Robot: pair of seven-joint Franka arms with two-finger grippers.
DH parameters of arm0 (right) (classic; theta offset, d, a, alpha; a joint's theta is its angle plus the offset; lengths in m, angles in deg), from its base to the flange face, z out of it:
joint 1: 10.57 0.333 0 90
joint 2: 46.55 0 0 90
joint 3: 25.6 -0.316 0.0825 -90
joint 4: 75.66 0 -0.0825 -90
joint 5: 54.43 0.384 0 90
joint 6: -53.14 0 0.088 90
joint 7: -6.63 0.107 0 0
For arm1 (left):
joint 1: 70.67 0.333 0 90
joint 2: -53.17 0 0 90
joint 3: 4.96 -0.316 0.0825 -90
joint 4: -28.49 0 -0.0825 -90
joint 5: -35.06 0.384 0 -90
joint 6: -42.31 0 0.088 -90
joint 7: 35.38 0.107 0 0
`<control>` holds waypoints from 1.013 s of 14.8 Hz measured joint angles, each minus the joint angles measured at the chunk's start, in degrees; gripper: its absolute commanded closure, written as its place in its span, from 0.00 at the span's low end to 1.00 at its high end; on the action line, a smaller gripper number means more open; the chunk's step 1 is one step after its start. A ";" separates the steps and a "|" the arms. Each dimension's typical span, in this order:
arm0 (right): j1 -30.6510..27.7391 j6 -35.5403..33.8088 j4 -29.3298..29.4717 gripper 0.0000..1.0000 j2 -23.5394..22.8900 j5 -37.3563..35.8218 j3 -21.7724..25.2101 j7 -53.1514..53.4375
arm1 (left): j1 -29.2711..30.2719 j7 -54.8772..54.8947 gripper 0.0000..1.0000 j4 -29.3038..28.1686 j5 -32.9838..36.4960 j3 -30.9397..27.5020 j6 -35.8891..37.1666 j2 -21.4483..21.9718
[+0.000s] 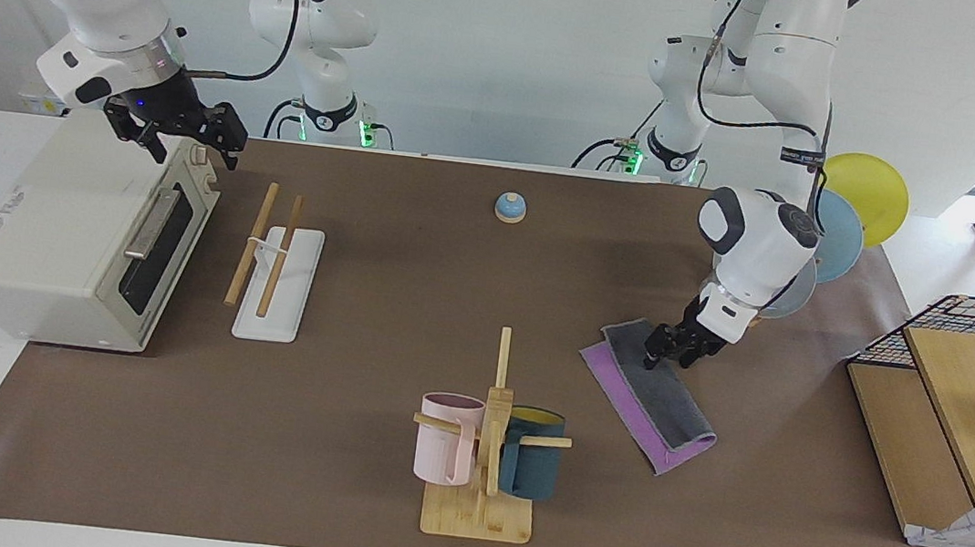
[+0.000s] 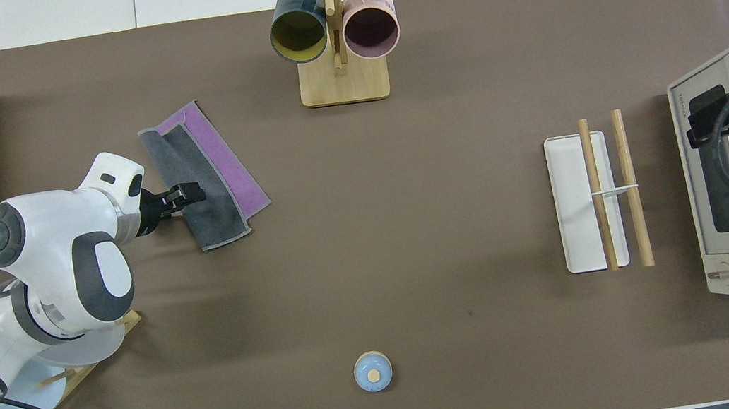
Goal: Fold towel and hang on rack
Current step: 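Raise the folded towel with the left gripper while the right gripper approaches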
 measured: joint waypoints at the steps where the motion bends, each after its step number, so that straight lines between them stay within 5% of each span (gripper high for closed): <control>1: 0.04 0.08 0.00 0.00 0.00 0.01 -0.06 0.00 | 0.00 0.01 0.39 0.00 -0.08 0.00 -0.16 -0.04; 8: 2.93 6.94 -2.96 0.00 0.05 7.81 -1.06 1.44 | -0.15 0.02 0.60 -0.03 -1.32 0.05 -0.32 -0.40; 13: 4.06 11.07 -5.78 0.00 -0.89 21.83 -1.17 18.18 | -0.33 -0.22 1.00 -0.14 -2.90 0.35 -0.33 -0.55; 15: 5.32 13.56 -6.24 0.00 -1.89 26.82 -1.20 24.64 | -0.42 -0.77 1.00 0.10 -3.23 0.63 -0.33 -0.49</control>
